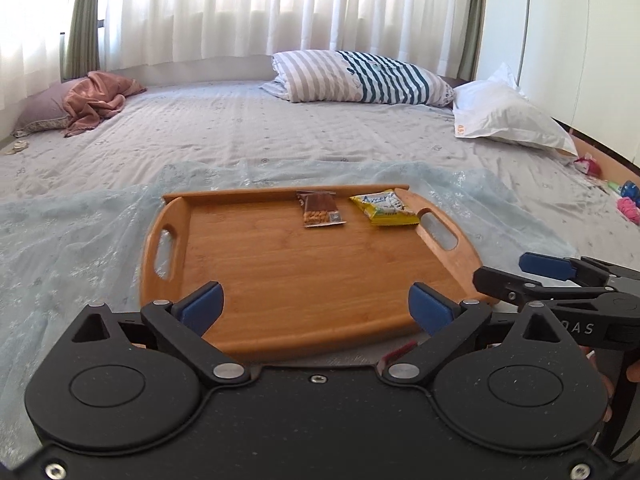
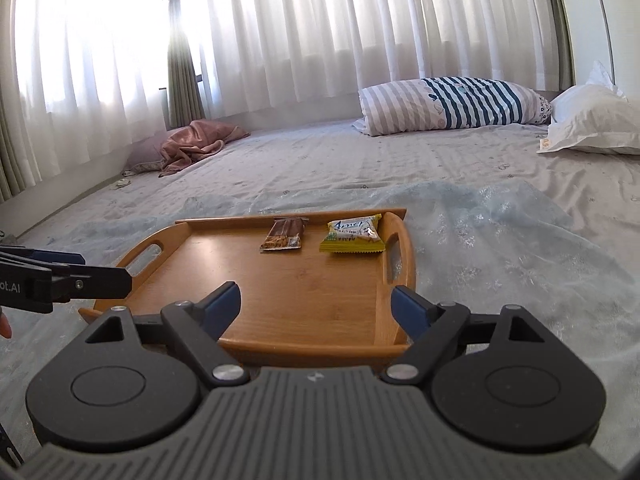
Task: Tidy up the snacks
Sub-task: 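Grasp the red wafer packet with the left tool while the right tool grasps the red chip bag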
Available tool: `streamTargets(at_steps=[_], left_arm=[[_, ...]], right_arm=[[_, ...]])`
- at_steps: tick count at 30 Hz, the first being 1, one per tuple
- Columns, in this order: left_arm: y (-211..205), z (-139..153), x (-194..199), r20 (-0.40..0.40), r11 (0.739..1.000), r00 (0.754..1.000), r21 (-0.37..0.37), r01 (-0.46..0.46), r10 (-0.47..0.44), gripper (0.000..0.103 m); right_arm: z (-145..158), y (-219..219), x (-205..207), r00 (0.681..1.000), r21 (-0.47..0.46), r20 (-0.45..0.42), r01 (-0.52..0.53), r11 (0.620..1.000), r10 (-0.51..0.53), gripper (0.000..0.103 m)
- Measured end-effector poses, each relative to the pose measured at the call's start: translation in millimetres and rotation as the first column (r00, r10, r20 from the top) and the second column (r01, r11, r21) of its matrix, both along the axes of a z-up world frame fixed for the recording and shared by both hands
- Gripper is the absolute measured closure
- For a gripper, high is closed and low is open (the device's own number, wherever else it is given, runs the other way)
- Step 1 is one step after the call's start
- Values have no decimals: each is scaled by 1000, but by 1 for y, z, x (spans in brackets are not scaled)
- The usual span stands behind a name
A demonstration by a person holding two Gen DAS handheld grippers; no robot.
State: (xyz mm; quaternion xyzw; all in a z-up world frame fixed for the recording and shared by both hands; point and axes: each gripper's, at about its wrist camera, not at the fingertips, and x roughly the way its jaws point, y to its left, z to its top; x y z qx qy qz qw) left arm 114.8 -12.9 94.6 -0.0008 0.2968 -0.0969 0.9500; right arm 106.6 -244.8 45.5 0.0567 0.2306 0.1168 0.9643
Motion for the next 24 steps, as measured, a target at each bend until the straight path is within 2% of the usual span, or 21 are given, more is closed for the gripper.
streamTargets(at_steps=[8, 15, 20, 24], left_arm=[[25, -16, -42, 1, 999, 999, 12, -52, 52, 3], [45, -31, -73, -8, 994, 994, 20, -111, 112, 3], [57, -42, -86, -15, 986, 987, 42, -162, 163, 3], [65, -47, -88, -32, 981, 981, 47, -190, 191, 8]], right_arm=[[-13, 1, -35, 999, -1, 12, 39, 999, -39, 11], [-17, 18, -67, 998, -39, 52, 21, 999, -19, 10], [-22, 34, -87, 997, -70, 73, -2, 998, 7, 10], [-25, 46, -101, 996, -91, 81, -18, 996, 26, 10]])
